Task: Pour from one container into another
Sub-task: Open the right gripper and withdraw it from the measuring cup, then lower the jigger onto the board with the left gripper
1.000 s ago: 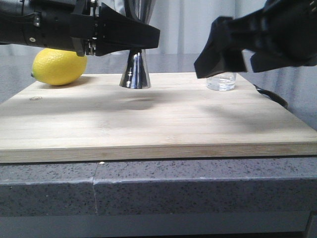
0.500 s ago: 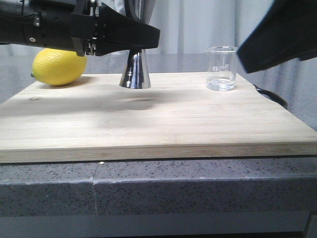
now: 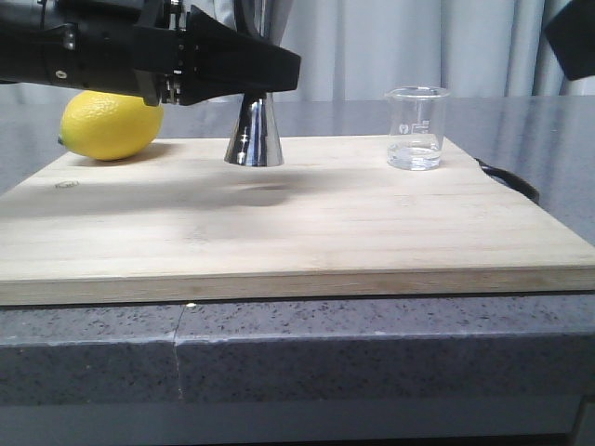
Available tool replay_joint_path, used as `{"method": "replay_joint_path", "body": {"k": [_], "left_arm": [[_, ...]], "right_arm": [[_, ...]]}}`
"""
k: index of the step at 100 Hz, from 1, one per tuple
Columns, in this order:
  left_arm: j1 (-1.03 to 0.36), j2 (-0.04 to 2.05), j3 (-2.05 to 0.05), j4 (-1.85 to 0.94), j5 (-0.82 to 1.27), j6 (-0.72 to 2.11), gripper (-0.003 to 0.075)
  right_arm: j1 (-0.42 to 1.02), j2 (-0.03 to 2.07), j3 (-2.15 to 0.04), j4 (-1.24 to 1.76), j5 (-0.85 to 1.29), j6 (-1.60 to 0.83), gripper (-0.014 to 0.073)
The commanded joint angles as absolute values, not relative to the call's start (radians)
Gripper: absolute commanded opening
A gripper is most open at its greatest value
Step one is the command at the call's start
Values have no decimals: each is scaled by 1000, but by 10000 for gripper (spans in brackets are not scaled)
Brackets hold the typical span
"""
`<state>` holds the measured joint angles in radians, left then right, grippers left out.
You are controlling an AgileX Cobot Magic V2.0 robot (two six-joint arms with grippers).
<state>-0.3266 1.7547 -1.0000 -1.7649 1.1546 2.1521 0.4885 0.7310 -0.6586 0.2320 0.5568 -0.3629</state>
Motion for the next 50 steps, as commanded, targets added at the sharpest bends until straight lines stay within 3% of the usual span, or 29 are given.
{"method": "replay_joint_path", "body": {"k": [1,50], "left_arm": [[-337,1712,-1030,-1863,1244,2149,145],[-262,1713,-1030,-1863,1256,2237,145]], "right_arm": [[483,725,-681,226,500,-376,638],[483,725,-681,219,500,-376,638]]}}
